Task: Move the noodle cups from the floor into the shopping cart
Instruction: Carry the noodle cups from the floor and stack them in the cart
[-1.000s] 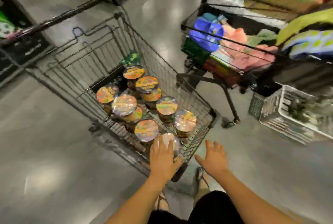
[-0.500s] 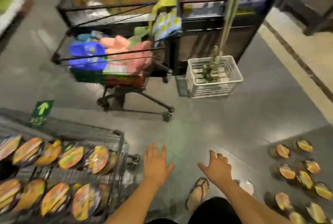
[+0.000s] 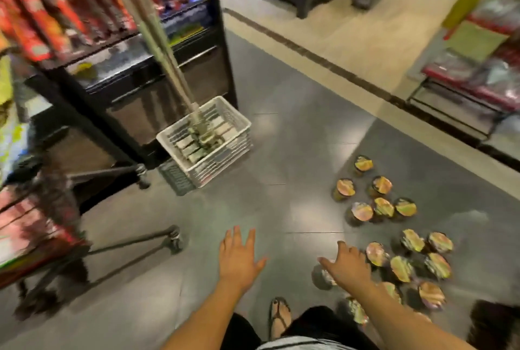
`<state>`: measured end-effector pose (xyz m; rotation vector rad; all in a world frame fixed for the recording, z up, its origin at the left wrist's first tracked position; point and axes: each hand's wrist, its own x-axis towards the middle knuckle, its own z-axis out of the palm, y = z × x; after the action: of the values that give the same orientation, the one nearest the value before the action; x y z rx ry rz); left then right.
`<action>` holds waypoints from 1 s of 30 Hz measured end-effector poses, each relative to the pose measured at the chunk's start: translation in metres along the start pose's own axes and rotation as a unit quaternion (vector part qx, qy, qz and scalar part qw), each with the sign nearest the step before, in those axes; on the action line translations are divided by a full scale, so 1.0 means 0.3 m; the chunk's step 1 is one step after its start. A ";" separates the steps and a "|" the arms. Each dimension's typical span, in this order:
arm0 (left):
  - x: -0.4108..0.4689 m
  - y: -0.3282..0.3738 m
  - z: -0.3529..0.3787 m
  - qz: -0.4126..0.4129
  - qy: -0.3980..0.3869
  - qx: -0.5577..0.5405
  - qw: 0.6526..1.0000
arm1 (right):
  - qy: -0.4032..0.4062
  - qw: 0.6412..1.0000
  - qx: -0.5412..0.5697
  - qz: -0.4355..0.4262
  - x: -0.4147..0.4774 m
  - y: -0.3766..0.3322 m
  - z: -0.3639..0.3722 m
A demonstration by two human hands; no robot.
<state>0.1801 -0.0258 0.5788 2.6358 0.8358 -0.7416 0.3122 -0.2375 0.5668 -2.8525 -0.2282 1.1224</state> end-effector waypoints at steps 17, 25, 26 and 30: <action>1.076 0.553 -0.505 0.295 -0.060 0.214 0.929 | 0.036 0.899 0.280 0.334 0.509 0.151 -0.299; 1.418 0.851 -0.536 0.359 -0.105 0.320 0.870 | 0.046 0.877 0.301 0.371 0.747 0.165 -0.471; 1.436 0.895 -0.510 0.366 -0.109 0.325 0.865 | 0.033 0.875 0.296 0.381 0.777 0.187 -0.468; 1.514 1.077 -0.340 0.372 -0.121 0.322 0.862 | -0.003 0.873 0.308 0.379 0.948 0.316 -0.391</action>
<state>0.7316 -0.0344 0.4484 2.9335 -0.6106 -1.2049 0.6085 -0.2860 0.4504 -2.3375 1.1288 1.0100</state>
